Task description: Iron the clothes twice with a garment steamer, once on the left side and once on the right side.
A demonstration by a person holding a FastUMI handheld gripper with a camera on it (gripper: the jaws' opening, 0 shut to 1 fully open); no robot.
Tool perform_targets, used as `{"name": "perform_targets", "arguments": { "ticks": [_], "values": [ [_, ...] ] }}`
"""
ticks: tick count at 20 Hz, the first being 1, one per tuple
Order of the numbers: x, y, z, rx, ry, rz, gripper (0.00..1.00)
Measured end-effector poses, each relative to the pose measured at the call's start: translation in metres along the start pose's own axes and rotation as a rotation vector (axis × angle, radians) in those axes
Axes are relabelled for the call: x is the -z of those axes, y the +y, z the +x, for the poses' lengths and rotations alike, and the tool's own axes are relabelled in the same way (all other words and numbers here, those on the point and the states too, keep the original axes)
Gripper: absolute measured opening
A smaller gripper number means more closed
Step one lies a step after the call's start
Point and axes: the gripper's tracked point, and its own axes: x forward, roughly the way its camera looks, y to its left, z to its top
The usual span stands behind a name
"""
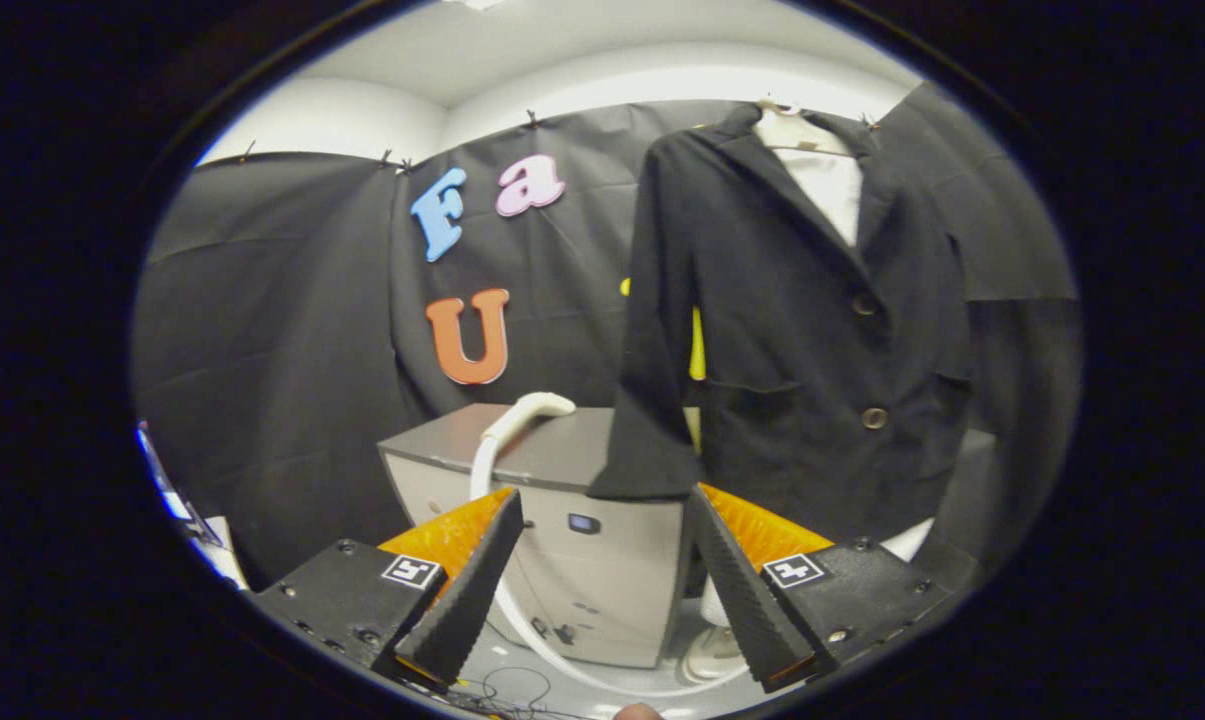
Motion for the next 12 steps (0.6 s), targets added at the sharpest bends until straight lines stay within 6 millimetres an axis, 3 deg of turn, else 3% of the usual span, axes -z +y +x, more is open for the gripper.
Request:
{"name": "perform_targets", "arguments": {
  "ticks": [4, 7, 12],
  "values": [
    [-0.006, 0.055, 0.093, -0.116, 0.077, 0.022, 1.00],
    [-0.011, 0.080, 0.168, -0.135, 0.157, 0.035, 1.00],
    [-0.011, 0.111, 0.269, -0.111, 0.262, 0.012, 1.00]
  ]
}}
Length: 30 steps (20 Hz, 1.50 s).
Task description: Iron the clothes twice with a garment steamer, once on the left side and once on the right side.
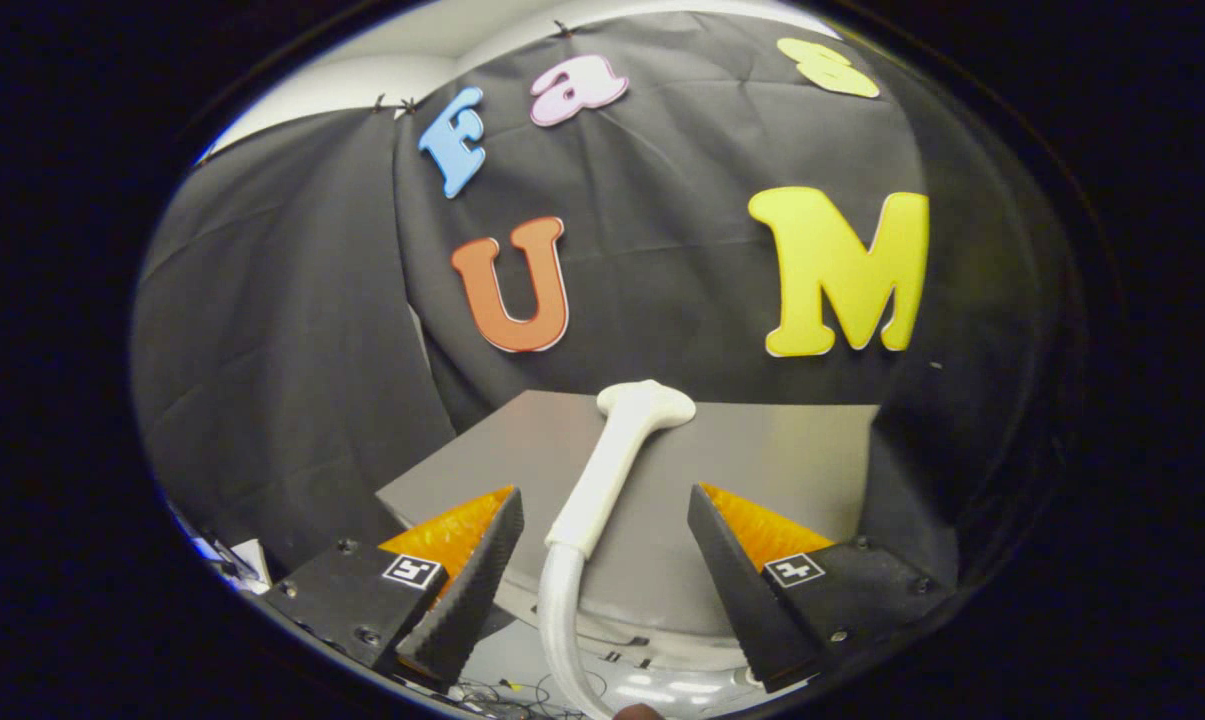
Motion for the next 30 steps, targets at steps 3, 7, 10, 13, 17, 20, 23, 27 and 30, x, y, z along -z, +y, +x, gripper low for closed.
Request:
{"name": "perform_targets", "arguments": {
  "ticks": [3, 7, 10, 13, 17, 20, 23, 27, 30],
  "values": [
    [0.007, 0.004, 0.051, 0.041, 0.088, -0.004, 1.00],
    [0.021, -0.001, 0.083, 0.094, 0.185, 0.011, 1.00],
    [0.025, -0.004, 0.095, 0.120, 0.228, 0.051, 0.94],
    [0.028, -0.010, 0.101, 0.169, 0.249, -0.006, 0.88],
    [0.029, 0.002, 0.104, 0.175, 0.264, -0.027, 0.72],
    [0.028, 0.004, 0.102, 0.210, 0.248, -0.024, 0.53],
    [0.026, 0.010, 0.100, 0.195, 0.241, 0.014, 0.39],
    [0.023, 0.027, 0.075, 0.085, 0.213, 0.054, 0.34],
    [0.006, 0.026, 0.039, 0.055, 0.125, 0.046, 0.34]
  ]
}}
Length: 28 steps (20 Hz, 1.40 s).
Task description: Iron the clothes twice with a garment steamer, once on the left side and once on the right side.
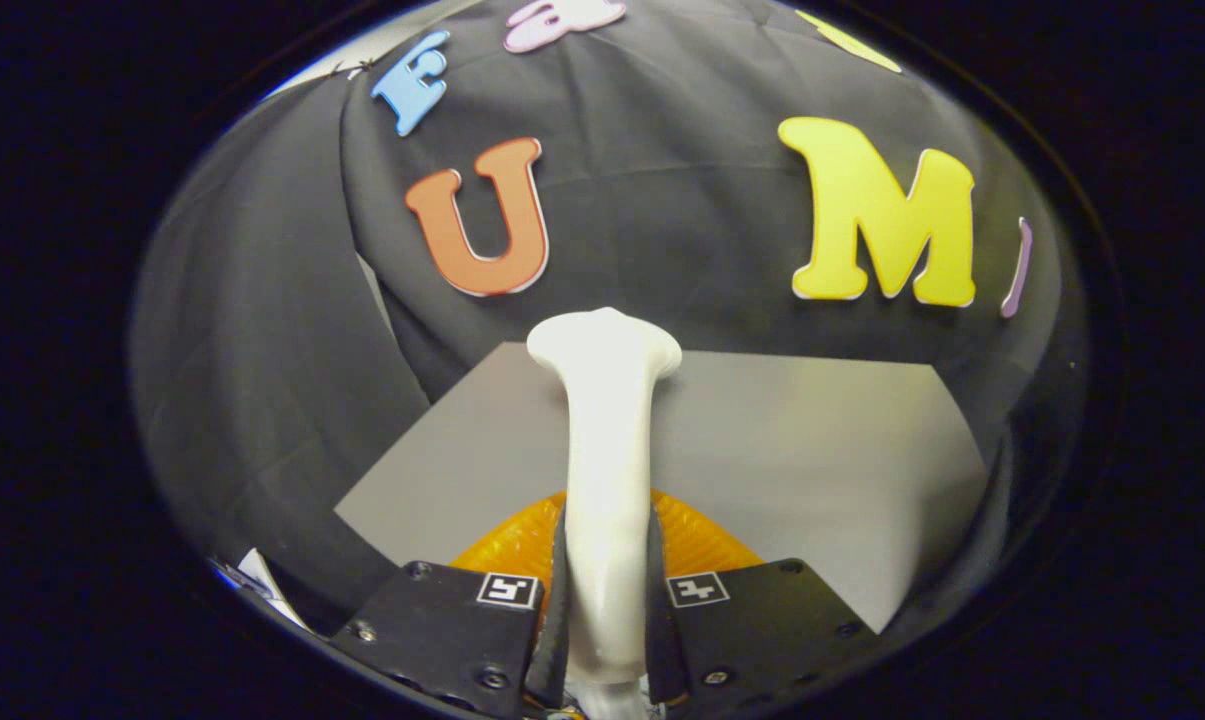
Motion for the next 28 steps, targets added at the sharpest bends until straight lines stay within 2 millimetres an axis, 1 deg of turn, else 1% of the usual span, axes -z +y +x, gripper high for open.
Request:
{"name": "perform_targets", "arguments": {
  "ticks": [2, 4, 6, 9, 11, 14, 17, 19, 20, 23, 25, 28],
  "values": [
    [-0.008, -0.006, -0.034, -0.010, -0.058, -0.004, 0.34],
    [-0.013, -0.015, -0.071, -0.020, -0.106, 0.002, 0.33],
    [-0.013, -0.026, -0.111, -0.023, -0.143, 0.014, 0.33],
    [-0.011, -0.050, -0.176, -0.021, -0.202, 0.031, 0.33],
    [-0.010, -0.072, -0.225, -0.010, -0.253, 0.032, 0.33],
    [-0.009, -0.116, -0.292, 0.034, -0.327, 0.040, 0.33],
    [-0.011, -0.164, -0.348, 0.105, -0.386, 0.058, 0.33],
    [-0.016, -0.190, -0.385, 0.143, -0.425, 0.075, 0.33],
    [-0.020, -0.202, -0.401, 0.159, -0.446, 0.075, 0.33],
    [-0.035, -0.230, -0.436, 0.206, -0.526, 0.073, 0.33],
    [-0.047, -0.242, -0.455, 0.227, -0.578, 0.055, 0.33],
    [-0.071, -0.258, -0.479, 0.251, -0.661, 0.031, 0.33]
  ]
}}
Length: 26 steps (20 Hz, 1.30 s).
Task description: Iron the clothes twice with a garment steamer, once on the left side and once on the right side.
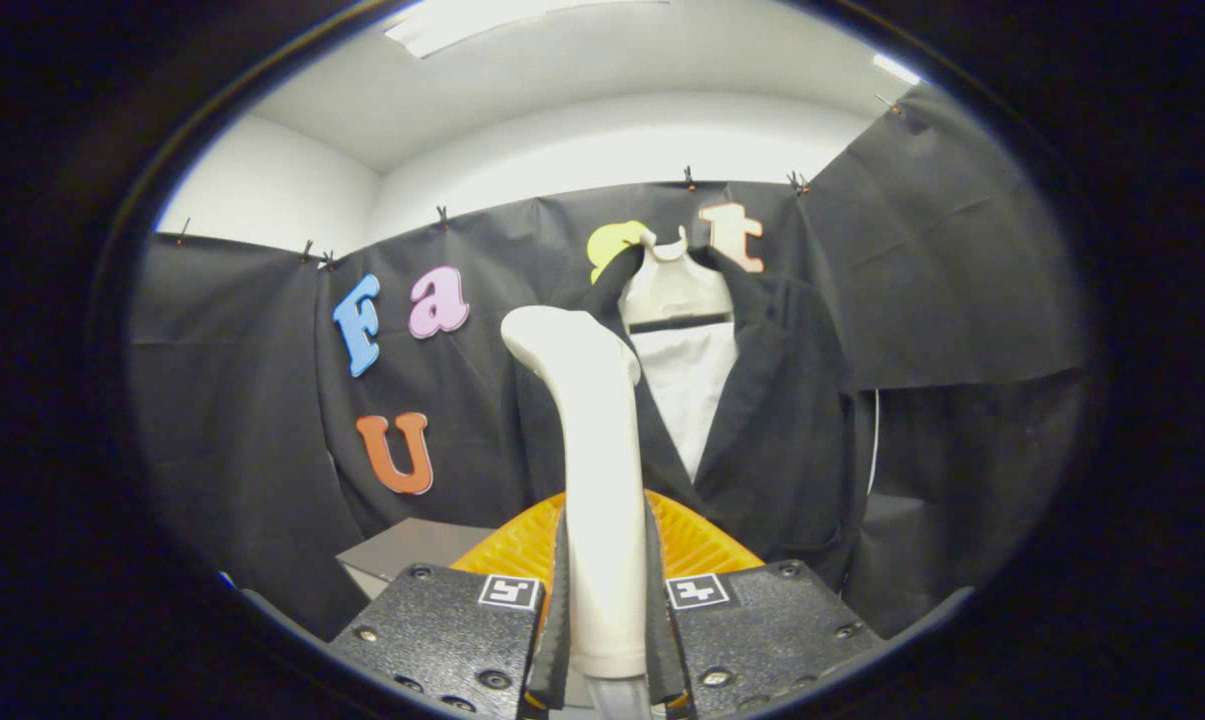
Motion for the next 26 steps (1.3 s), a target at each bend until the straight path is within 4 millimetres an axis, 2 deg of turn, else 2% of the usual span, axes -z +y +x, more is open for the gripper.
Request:
{"name": "perform_targets", "arguments": {
  "ticks": [2, 4, 9, 15, 22, 26],
  "values": [
    [-0.020, -0.011, 0.005, 0.014, -0.055, -0.009, 0.33],
    [-0.038, -0.019, 0.018, 0.031, -0.101, -0.010, 0.33],
    [-0.049, -0.016, 0.055, 0.034, -0.150, -0.034, 0.33],
    [-0.025, -0.017, 0.074, 0.029, -0.102, -0.053, 0.33],
    [-0.001, -0.020, 0.081, 0.030, -0.066, -0.067, 0.33],
    [0.023, -0.039, 0.061, 0.026, -0.028, -0.064, 0.33]
  ]
}}
